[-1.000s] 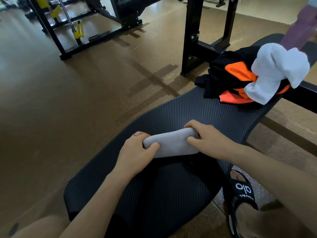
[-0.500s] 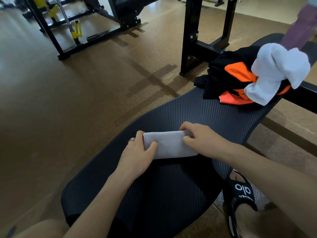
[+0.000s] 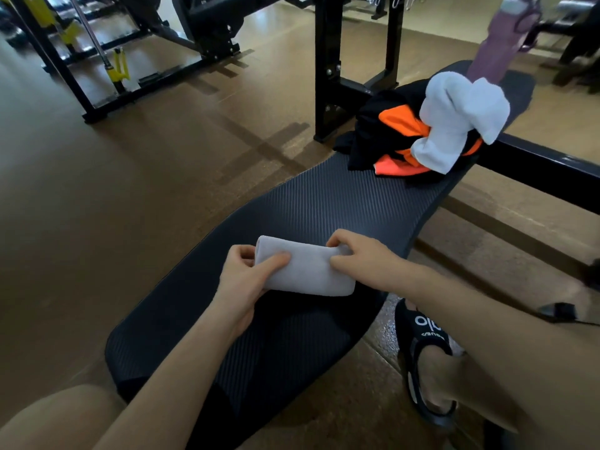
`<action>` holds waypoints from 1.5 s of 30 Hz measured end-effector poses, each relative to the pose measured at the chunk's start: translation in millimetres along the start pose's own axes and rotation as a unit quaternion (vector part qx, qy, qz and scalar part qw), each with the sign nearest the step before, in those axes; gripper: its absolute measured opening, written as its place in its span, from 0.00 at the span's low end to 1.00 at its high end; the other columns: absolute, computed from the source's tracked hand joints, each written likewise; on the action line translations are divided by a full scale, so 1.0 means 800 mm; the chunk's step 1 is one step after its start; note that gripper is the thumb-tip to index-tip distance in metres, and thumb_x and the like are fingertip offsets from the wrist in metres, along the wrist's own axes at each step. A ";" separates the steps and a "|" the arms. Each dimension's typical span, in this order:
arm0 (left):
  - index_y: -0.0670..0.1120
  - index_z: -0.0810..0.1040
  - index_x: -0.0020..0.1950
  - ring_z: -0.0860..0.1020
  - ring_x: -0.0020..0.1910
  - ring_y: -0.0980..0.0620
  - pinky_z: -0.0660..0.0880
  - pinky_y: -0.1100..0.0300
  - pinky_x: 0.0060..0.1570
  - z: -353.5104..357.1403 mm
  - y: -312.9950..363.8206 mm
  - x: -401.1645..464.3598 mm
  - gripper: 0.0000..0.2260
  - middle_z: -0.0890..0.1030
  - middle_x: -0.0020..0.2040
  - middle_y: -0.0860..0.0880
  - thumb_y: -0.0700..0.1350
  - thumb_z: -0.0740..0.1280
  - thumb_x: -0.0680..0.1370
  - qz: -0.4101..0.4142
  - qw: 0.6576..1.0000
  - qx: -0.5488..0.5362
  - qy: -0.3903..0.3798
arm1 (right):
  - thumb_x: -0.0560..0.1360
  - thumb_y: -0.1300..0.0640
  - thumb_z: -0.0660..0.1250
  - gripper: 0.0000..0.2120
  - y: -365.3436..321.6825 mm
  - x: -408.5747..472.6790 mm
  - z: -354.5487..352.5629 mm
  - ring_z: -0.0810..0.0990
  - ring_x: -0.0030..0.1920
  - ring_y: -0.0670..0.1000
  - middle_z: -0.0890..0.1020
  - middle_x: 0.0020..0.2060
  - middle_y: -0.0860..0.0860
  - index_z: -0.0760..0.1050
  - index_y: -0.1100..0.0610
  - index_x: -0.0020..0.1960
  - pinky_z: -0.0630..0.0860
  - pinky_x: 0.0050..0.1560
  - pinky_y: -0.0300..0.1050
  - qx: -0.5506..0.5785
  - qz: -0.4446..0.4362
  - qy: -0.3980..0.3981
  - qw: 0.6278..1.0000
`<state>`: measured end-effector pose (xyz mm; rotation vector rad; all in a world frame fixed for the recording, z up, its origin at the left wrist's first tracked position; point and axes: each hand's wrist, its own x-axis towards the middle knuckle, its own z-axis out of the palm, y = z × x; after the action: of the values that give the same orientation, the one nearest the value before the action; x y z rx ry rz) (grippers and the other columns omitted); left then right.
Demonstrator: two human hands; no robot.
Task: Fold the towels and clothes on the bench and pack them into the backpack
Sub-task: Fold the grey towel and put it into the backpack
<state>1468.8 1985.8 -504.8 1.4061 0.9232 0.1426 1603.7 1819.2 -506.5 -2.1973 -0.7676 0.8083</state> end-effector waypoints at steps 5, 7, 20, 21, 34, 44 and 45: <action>0.53 0.71 0.59 0.81 0.57 0.45 0.82 0.46 0.54 0.006 0.021 -0.039 0.29 0.77 0.59 0.44 0.48 0.81 0.64 0.126 0.989 0.068 -0.029 | 0.72 0.51 0.71 0.26 -0.007 -0.058 -0.032 0.76 0.55 0.50 0.76 0.59 0.47 0.67 0.49 0.68 0.77 0.53 0.47 -0.078 0.013 -0.078 0.994; 0.54 0.71 0.61 0.80 0.57 0.46 0.81 0.49 0.52 0.017 0.047 -0.061 0.32 0.77 0.59 0.45 0.49 0.81 0.62 0.161 0.976 0.121 -0.086 | 0.72 0.52 0.74 0.41 -0.021 -0.089 -0.064 0.72 0.66 0.48 0.70 0.70 0.46 0.56 0.47 0.79 0.72 0.62 0.42 -0.041 0.001 -0.108 0.993; 0.46 0.74 0.62 0.84 0.53 0.48 0.82 0.51 0.51 0.241 0.167 -0.190 0.25 0.83 0.52 0.46 0.34 0.76 0.68 0.260 0.880 0.074 -0.391 | 0.74 0.57 0.70 0.12 0.026 -0.325 -0.203 0.84 0.51 0.49 0.85 0.51 0.55 0.82 0.58 0.56 0.78 0.53 0.47 0.140 -0.027 0.136 0.980; 0.47 0.75 0.62 0.83 0.55 0.47 0.82 0.51 0.52 0.260 0.156 -0.196 0.26 0.82 0.55 0.45 0.36 0.77 0.66 0.258 0.870 0.103 -0.408 | 0.74 0.57 0.69 0.11 0.045 -0.343 -0.194 0.84 0.53 0.50 0.86 0.51 0.53 0.83 0.54 0.56 0.79 0.54 0.48 0.135 -0.016 0.149 0.979; 0.50 0.63 0.72 0.78 0.59 0.43 0.78 0.49 0.49 0.429 -0.068 -0.233 0.27 0.76 0.63 0.45 0.58 0.69 0.79 0.337 0.666 0.487 -0.453 | 0.69 0.62 0.70 0.16 0.322 -0.405 0.010 0.79 0.52 0.62 0.76 0.52 0.58 0.77 0.62 0.56 0.79 0.42 0.56 -0.267 0.308 0.246 0.880; 0.45 0.76 0.57 0.80 0.44 0.45 0.71 0.52 0.39 0.509 -0.043 -0.228 0.07 0.79 0.44 0.48 0.41 0.59 0.83 0.452 0.676 0.433 -0.389 | 0.84 0.59 0.52 0.26 0.429 -0.345 0.009 0.64 0.73 0.62 0.63 0.74 0.58 0.54 0.51 0.81 0.72 0.62 0.57 -0.254 0.402 0.110 0.873; 0.46 0.76 0.56 0.81 0.43 0.46 0.75 0.49 0.41 0.510 -0.041 -0.225 0.06 0.80 0.44 0.49 0.41 0.59 0.83 0.425 0.686 0.425 -0.409 | 0.84 0.59 0.53 0.26 0.431 -0.344 0.017 0.64 0.73 0.62 0.63 0.74 0.58 0.53 0.51 0.81 0.71 0.63 0.57 -0.254 0.403 0.107 0.873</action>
<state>1589.6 1555.5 -494.6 2.3775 -0.5984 -0.2673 1518.7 1422.7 -680.2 -3.0803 0.1244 0.7609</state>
